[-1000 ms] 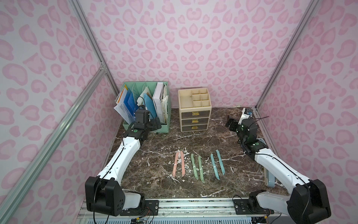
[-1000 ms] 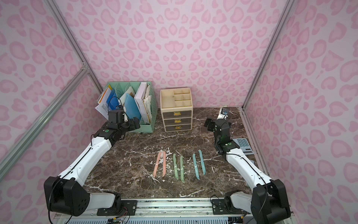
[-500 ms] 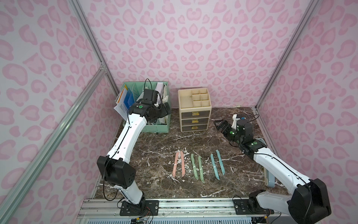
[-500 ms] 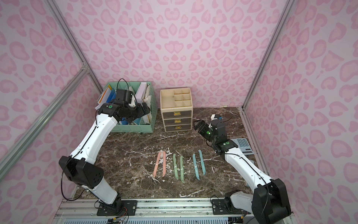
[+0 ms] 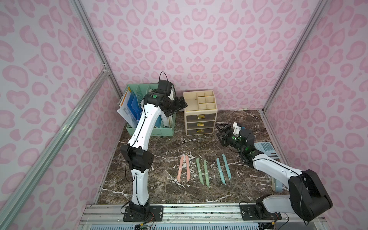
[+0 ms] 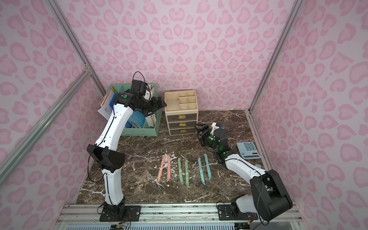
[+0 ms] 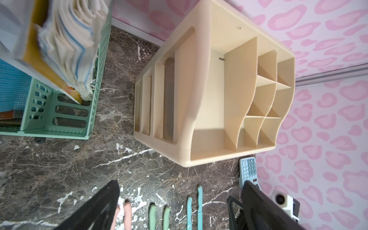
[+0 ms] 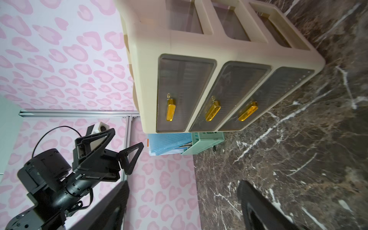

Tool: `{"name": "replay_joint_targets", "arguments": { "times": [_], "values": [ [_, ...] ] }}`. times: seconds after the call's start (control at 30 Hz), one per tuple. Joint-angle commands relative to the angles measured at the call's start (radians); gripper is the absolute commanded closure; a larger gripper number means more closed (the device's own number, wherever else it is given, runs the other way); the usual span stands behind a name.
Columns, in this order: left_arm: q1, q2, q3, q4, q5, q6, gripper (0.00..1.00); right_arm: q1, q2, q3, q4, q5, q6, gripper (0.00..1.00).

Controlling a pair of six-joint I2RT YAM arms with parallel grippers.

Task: Place the fruit knives into the drawer by color
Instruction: Open the drawer in the storage box.

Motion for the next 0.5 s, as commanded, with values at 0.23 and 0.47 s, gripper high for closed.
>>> {"name": "replay_joint_targets", "arguments": {
  "times": [0.23, 0.47],
  "values": [
    [0.006, 0.077, 0.046, -0.042, -0.014, 0.056, 0.13, 0.019, 0.191, 0.119, 0.228, -0.010, 0.084, 0.34],
    [0.008, 0.116, 0.069, -0.038, -0.005, 0.062, 0.12, 0.026, 0.299, 0.213, 0.253, -0.026, 0.084, 0.45]
  ]
}}
